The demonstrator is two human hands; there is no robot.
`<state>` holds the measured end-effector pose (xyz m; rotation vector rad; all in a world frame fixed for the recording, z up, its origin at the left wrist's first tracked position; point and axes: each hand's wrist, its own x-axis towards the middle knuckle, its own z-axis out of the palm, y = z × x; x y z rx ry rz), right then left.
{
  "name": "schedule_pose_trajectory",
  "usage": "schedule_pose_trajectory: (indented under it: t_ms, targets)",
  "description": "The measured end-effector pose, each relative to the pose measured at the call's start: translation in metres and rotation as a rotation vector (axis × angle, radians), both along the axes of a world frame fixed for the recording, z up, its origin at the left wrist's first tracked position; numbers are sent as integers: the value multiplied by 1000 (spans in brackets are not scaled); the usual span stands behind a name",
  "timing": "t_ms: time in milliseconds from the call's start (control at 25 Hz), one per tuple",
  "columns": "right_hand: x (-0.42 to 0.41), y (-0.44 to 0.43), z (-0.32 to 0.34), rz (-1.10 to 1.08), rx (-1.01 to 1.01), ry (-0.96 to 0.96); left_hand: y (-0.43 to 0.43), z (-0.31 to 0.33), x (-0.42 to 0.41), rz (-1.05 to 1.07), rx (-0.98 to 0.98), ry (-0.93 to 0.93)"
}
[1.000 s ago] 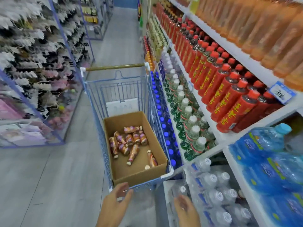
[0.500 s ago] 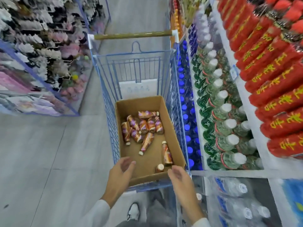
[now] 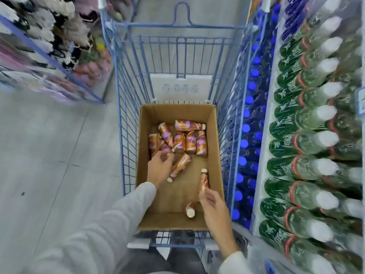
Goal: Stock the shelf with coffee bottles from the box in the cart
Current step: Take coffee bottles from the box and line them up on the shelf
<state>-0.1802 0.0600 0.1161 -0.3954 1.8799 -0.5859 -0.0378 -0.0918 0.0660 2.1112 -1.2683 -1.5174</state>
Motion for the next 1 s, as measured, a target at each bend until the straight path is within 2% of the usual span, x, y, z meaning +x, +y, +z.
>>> schedule_pose_trajectory:
  t_ms: [240, 400, 480, 600, 720, 840, 1000]
  targets:
    - [-10, -27, -51, -46, 76, 10, -78, -132, -51, -62, 188, -72]
    - [-11, -32, -87, -145, 125, -38, -100, -201, -68, -197, 247, -366]
    - [-8, -36, -99, -208, 138, -60, -102, -209, -79, -297, 248, -467]
    - [-1, -44, -111, -240, 136, -67, -107, -220, -83, -282, 275, -382]
    - [4, -54, -102, -194, 141, -89, -109, -216, -65, -183, 308, -187]
    - [3, -76, -83, -154, 120, -104, -90, -167, -34, -106, 305, 46]
    - [-3, -122, -90, -73, 78, -49, -41, -92, 11, 71, 402, 276]
